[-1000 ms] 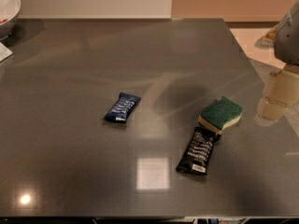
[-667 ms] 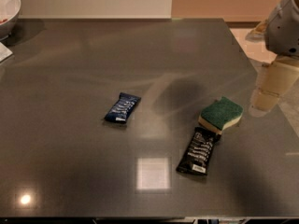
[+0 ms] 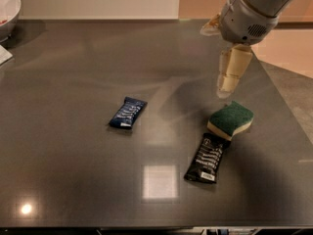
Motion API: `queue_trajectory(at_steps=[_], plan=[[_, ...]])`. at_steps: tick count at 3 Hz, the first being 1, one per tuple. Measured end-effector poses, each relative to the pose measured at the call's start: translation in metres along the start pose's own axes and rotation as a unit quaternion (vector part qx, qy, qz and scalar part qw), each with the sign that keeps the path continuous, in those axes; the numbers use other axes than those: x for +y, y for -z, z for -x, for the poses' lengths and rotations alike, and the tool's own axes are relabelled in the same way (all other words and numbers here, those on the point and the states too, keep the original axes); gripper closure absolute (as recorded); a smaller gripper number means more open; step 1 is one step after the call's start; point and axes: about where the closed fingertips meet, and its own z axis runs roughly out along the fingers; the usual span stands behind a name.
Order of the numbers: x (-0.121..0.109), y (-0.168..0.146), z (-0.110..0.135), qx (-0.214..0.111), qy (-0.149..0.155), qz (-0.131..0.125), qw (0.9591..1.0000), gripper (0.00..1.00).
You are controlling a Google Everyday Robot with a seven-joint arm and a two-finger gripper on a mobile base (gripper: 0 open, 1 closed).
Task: Move rxbar blueberry near rxbar chocolate
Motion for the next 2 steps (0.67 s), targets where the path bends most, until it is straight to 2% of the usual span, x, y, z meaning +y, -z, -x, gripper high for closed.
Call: queue_trajectory(at_steps=[1, 2], plan=[[-0.024, -0.042, 0.035, -0.030, 0.069, 0.035, 0.9966, 0.00], [-0.031, -0.101, 0.102, -0.050, 0.166, 0.095, 0.9802, 0.00]])
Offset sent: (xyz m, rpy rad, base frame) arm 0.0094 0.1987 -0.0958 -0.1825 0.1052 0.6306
